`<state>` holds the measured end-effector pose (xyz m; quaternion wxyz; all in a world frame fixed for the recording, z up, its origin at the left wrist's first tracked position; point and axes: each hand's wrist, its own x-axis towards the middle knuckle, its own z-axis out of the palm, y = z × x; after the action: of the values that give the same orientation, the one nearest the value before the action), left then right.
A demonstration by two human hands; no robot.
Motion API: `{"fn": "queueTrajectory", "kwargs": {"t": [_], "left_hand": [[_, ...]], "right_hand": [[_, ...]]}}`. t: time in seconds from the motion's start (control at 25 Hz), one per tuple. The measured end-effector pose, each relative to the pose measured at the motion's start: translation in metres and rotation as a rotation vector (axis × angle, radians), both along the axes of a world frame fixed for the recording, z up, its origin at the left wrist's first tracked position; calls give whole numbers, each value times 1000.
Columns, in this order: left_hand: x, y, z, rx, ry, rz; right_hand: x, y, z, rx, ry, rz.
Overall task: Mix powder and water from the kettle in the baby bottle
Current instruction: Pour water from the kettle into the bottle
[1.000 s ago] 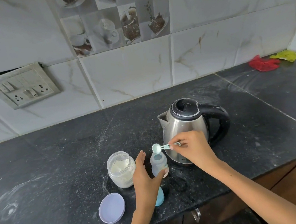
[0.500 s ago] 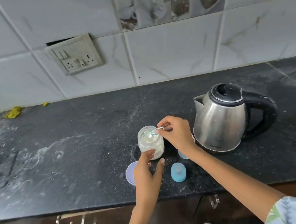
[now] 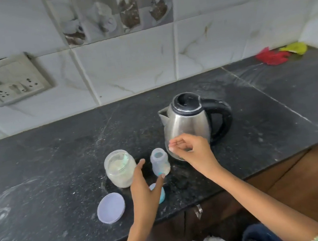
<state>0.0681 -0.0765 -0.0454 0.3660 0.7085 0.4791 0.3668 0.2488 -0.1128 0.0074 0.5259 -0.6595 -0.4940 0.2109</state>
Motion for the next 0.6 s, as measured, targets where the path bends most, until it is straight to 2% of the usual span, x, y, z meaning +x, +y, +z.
{"fn": "queueTrajectory", "kwargs": {"t": [0.16,0.28,0.36,0.48,0.6], "left_hand": [[25,16,-5,-66,64,-22],[36,25,-8,-120,62,31],[41,27,-11,-130,53,76],[48,26,-10,-129,11,118],[57,25,-8,-127,-48,159]], "right_hand": [[47,-32,22,162,-62,-106],[88,-34,40,331,-255,-102],[116,-26,45,370,-401,-107],[149,-10,39,307,-522,-55],[166,3,31,155,-400,119]]}}
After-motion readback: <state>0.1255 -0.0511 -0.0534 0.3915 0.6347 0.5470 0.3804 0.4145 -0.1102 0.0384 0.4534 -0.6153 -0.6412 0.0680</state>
